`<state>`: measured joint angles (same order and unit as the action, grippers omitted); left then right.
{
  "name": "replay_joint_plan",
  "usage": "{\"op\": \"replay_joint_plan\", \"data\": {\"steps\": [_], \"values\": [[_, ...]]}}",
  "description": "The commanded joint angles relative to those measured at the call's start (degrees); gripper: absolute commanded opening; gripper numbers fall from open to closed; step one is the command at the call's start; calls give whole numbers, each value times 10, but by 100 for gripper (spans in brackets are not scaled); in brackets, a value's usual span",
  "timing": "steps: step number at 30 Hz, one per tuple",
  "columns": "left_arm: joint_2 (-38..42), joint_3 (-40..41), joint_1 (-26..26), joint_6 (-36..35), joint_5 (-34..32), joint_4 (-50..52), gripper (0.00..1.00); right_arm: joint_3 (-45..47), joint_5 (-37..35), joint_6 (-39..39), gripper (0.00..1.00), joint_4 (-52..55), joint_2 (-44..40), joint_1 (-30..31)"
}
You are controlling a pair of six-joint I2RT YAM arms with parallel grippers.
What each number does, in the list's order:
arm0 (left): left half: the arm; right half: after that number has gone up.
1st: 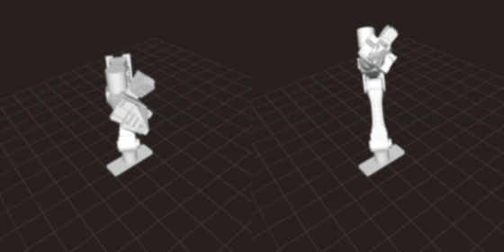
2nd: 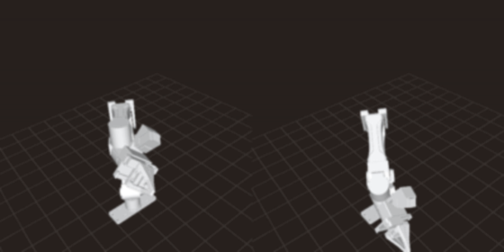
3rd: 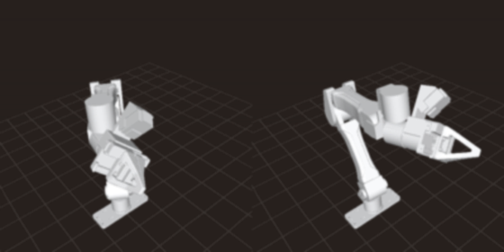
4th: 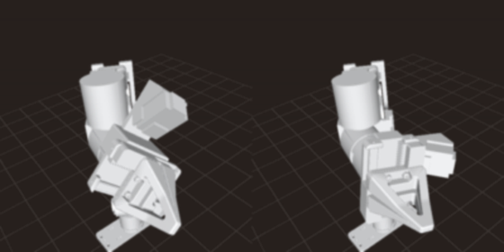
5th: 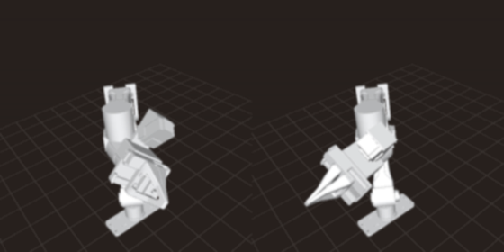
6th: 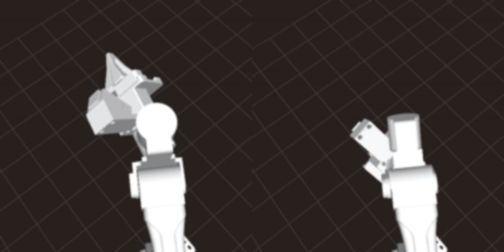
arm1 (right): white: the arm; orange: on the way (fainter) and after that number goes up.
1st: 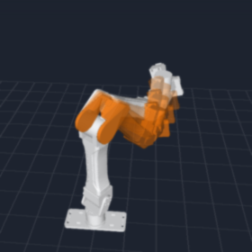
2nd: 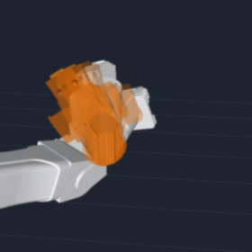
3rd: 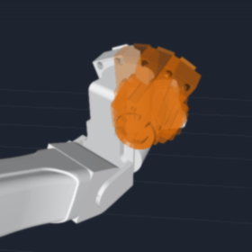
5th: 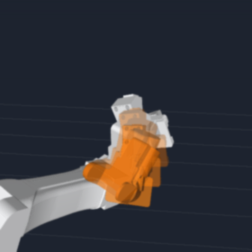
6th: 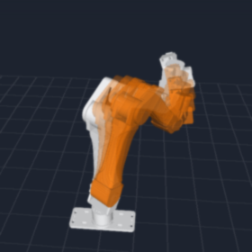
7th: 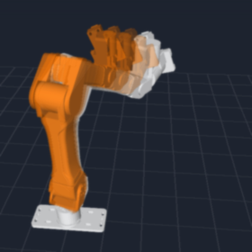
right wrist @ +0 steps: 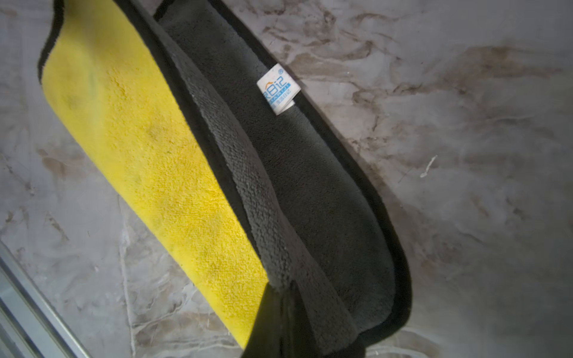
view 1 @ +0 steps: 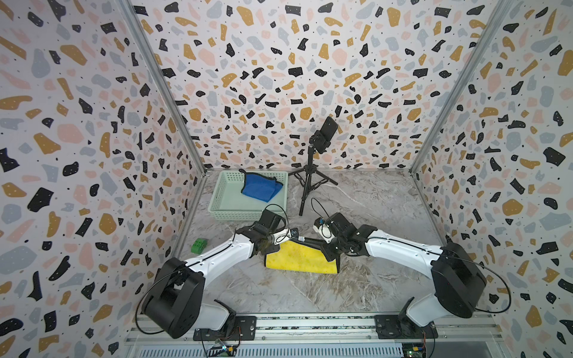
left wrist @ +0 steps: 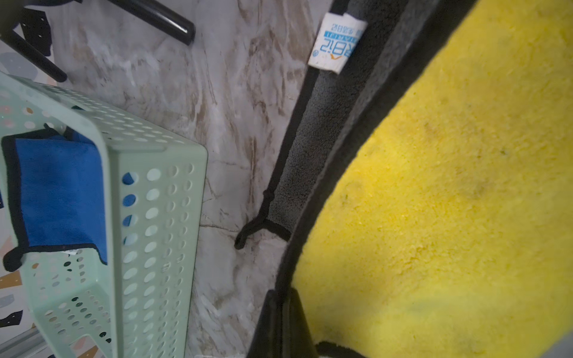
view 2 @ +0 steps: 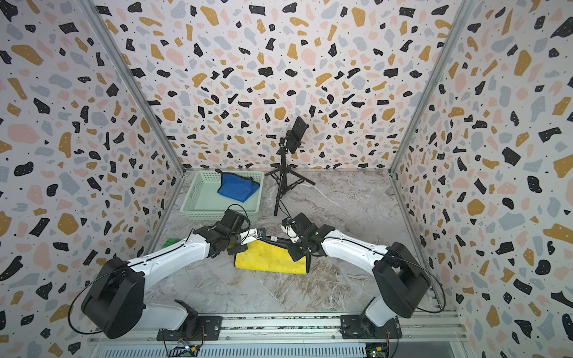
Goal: Fold the square dishcloth
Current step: Fold the cleaning item at the center of the board.
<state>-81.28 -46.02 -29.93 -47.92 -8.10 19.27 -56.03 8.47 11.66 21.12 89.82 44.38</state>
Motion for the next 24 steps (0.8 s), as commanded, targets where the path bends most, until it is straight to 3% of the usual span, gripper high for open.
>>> {"op": "replay_joint_plan", "data": {"steps": [1,10,11,14,15,16,21,24], "values": [[-21,-21,4,8,-10,-42,0,-18,9,-8,0,-8,15,-16],[-71,-28,4,24,-16,-80,0,-8,-24,-7,0,-19,37,-41],[-75,-28,4,26,-15,-80,4,-7,-35,-8,4,-20,39,-41],[-89,-27,4,24,-26,-101,36,-7,-60,-9,39,-32,44,-41],[-91,-24,4,24,-37,-112,52,-8,-68,-9,47,-36,44,-41],[-89,-22,4,24,-49,-123,60,-8,-76,-10,50,-39,42,-41],[-47,-15,5,16,-75,-114,73,9,-117,0,50,-49,-4,-41],[-12,-16,5,20,-73,-81,76,42,-113,17,32,-73,-62,-40]]}}
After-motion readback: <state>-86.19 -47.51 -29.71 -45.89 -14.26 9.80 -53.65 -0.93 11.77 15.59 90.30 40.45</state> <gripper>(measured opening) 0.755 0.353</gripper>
